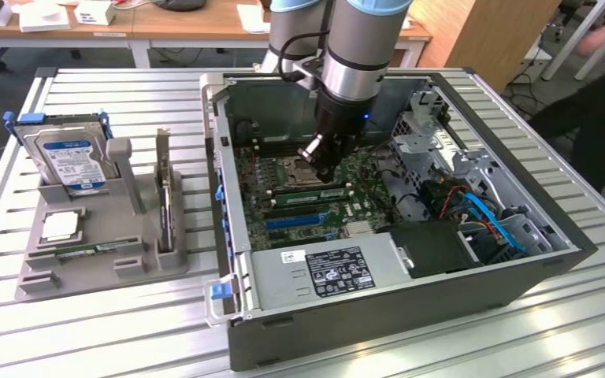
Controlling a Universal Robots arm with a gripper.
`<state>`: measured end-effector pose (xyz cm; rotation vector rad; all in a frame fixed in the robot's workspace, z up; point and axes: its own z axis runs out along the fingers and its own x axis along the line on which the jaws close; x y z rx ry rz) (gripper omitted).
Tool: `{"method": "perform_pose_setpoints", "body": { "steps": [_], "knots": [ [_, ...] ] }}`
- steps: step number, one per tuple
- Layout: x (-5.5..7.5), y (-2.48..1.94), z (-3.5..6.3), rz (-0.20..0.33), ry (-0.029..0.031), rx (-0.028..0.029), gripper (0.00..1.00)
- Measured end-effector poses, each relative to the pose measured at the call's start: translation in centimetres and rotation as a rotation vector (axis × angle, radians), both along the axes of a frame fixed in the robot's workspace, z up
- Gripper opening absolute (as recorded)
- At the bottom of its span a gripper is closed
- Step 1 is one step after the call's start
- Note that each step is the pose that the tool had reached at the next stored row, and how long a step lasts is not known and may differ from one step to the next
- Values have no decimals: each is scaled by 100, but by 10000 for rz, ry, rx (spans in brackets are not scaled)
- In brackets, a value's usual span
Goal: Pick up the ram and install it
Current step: 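Press down the ram until it locks into place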
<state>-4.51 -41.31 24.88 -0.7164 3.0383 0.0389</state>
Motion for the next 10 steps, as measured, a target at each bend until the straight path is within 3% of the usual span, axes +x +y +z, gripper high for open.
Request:
{"method": "perform_pose_setpoints", "body": {
  "steps": [10],
  "knots": [
    [-2, 0, -3, -1446, -1, 0, 9]
  ]
}}
